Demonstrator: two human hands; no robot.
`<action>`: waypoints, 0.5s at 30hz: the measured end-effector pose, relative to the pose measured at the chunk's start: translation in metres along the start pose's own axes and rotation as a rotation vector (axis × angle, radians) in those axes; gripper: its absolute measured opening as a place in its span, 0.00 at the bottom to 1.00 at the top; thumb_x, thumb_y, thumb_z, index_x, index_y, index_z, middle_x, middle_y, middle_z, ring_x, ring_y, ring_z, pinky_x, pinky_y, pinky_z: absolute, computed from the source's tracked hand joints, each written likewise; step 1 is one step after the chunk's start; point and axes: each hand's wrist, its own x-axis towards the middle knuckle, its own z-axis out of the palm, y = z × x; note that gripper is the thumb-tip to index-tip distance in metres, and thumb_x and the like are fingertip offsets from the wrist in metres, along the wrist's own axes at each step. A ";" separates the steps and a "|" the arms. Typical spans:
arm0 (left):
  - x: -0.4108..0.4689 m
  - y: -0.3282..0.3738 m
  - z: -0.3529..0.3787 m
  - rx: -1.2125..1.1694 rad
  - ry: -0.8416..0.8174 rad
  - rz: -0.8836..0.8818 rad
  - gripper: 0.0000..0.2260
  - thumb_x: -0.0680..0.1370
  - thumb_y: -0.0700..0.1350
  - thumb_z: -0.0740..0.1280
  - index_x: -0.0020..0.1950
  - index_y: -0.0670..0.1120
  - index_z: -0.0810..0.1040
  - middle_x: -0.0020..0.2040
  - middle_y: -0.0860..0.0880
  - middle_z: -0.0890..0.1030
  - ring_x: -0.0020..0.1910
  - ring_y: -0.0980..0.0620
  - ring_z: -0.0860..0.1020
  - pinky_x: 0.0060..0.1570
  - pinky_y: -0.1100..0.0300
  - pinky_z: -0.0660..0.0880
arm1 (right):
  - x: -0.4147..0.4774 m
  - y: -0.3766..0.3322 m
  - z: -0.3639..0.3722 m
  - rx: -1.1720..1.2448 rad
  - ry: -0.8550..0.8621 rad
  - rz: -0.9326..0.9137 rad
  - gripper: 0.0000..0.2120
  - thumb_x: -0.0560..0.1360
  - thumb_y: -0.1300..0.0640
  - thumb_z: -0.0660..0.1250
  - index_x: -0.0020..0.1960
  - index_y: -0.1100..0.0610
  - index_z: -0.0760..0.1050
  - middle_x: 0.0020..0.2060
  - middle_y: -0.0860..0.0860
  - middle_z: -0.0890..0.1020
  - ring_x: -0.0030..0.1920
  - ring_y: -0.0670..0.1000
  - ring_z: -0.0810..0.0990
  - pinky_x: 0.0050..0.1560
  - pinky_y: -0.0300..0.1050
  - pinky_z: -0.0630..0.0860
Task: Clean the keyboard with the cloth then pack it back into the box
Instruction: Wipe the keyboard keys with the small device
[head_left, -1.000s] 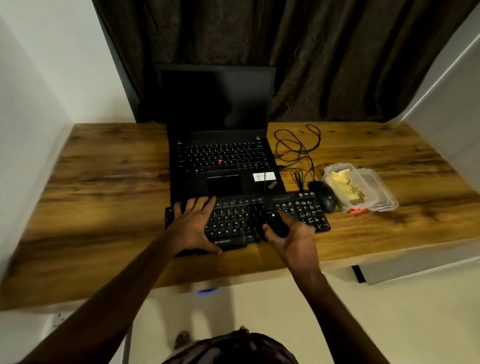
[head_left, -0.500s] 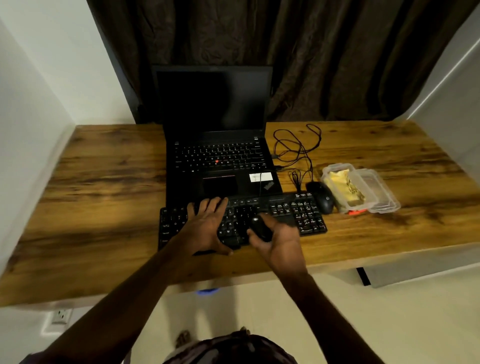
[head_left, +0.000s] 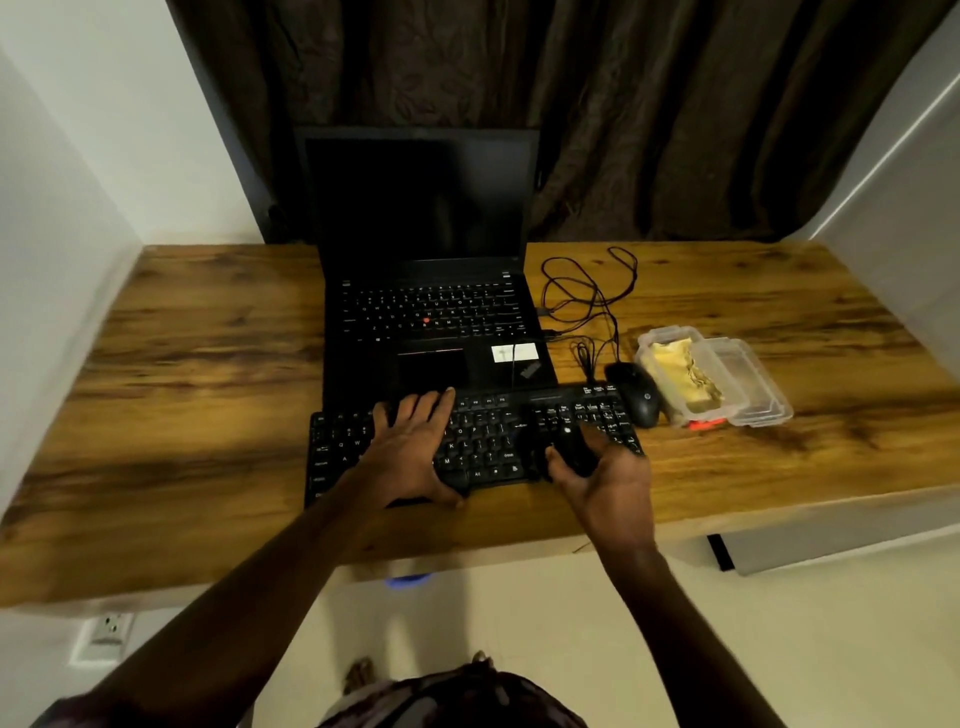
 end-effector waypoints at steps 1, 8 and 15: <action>0.000 0.001 0.000 0.001 0.004 0.001 0.67 0.57 0.69 0.77 0.80 0.50 0.37 0.80 0.48 0.49 0.78 0.45 0.48 0.72 0.35 0.41 | -0.002 -0.005 0.004 0.001 -0.029 -0.001 0.16 0.73 0.49 0.74 0.60 0.52 0.80 0.45 0.47 0.85 0.45 0.43 0.83 0.48 0.35 0.80; 0.004 0.008 0.002 0.040 0.036 0.020 0.67 0.57 0.70 0.77 0.80 0.49 0.37 0.79 0.48 0.51 0.77 0.44 0.50 0.72 0.34 0.45 | 0.002 -0.016 0.023 0.139 -0.188 0.034 0.17 0.73 0.48 0.74 0.60 0.49 0.79 0.50 0.43 0.84 0.52 0.43 0.82 0.57 0.41 0.80; 0.011 0.021 0.002 0.019 0.022 0.002 0.67 0.57 0.71 0.75 0.80 0.49 0.36 0.79 0.48 0.50 0.77 0.43 0.49 0.72 0.34 0.45 | 0.017 0.026 -0.030 -0.016 0.073 0.036 0.18 0.72 0.51 0.76 0.59 0.57 0.80 0.49 0.49 0.85 0.48 0.46 0.83 0.53 0.39 0.80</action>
